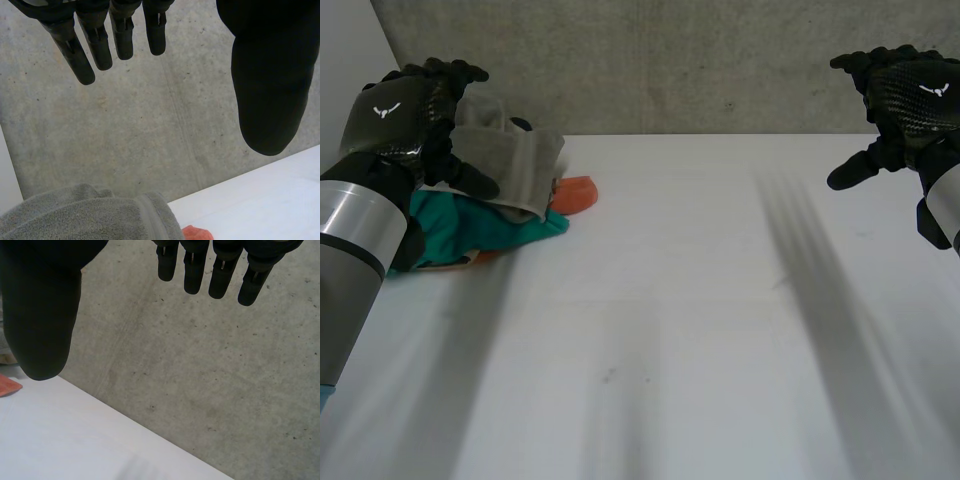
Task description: Fold the laundry.
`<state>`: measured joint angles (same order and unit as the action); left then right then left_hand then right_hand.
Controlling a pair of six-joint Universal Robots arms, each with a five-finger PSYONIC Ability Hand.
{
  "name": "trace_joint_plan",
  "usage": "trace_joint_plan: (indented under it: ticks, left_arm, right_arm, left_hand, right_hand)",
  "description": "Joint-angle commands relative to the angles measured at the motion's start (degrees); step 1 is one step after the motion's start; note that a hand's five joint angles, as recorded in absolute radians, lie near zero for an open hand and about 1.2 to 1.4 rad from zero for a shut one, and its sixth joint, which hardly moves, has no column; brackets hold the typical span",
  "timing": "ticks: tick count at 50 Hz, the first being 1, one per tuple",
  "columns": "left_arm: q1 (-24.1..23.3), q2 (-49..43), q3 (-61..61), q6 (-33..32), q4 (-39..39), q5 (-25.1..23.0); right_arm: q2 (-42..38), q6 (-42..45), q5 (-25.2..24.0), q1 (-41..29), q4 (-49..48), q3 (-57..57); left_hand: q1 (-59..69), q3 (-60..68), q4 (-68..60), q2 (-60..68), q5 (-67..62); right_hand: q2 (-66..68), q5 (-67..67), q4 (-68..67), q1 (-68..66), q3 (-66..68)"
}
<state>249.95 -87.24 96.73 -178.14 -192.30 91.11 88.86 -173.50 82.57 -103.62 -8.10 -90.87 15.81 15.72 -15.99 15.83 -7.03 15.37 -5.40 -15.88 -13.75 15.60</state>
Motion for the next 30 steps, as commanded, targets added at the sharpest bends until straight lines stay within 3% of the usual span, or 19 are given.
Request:
trace_joint_plan:
  ticks: [1, 12, 18, 24, 30]
  left_arm:
    - [0.01, 0.40, -0.93, -0.02, 0.43, -0.32]
    - [0.80, -2.22, -8.39, -4.14, 3.16, -0.41]
    - [3.96, -16.81, -20.86, -13.36, 3.95, -0.32]
    - [10.02, -29.88, -30.96, -24.34, 3.25, -1.02]
    - [12.05, -41.07, -39.24, -29.19, 1.93, -4.27]
  right_arm:
    - [0.35, 0.01, -0.04, 0.00, 0.01, -0.01]
    - [0.35, 0.18, -0.21, 0.00, 0.01, 0.08]
    - [0.26, 0.18, -0.48, -0.09, 0.01, -0.01]
    - [0.17, 0.27, -0.56, -0.17, -0.08, -0.18]
    - [0.08, 0.62, -0.65, -0.26, -0.17, -0.44]
  left_hand:
    - [-5.26, -5.17, 5.43, -5.28, 6.48]
    - [-5.09, -5.00, 5.27, -5.11, 6.31]
    - [-5.09, -5.00, 5.27, -5.11, 6.31]
    - [-5.42, -5.34, 5.60, -5.45, 6.65]
    - [-4.58, -4.50, 4.76, -4.61, 5.81]
  right_hand:
    - [-5.37, 5.40, 5.88, 3.75, -5.60]
    - [-5.37, 5.40, 5.88, 3.75, -5.60]
    - [-5.37, 5.40, 5.88, 3.75, -5.60]
    - [-5.37, 5.40, 5.88, 3.75, -5.60]
    - [-5.37, 5.40, 5.88, 3.75, -5.60]
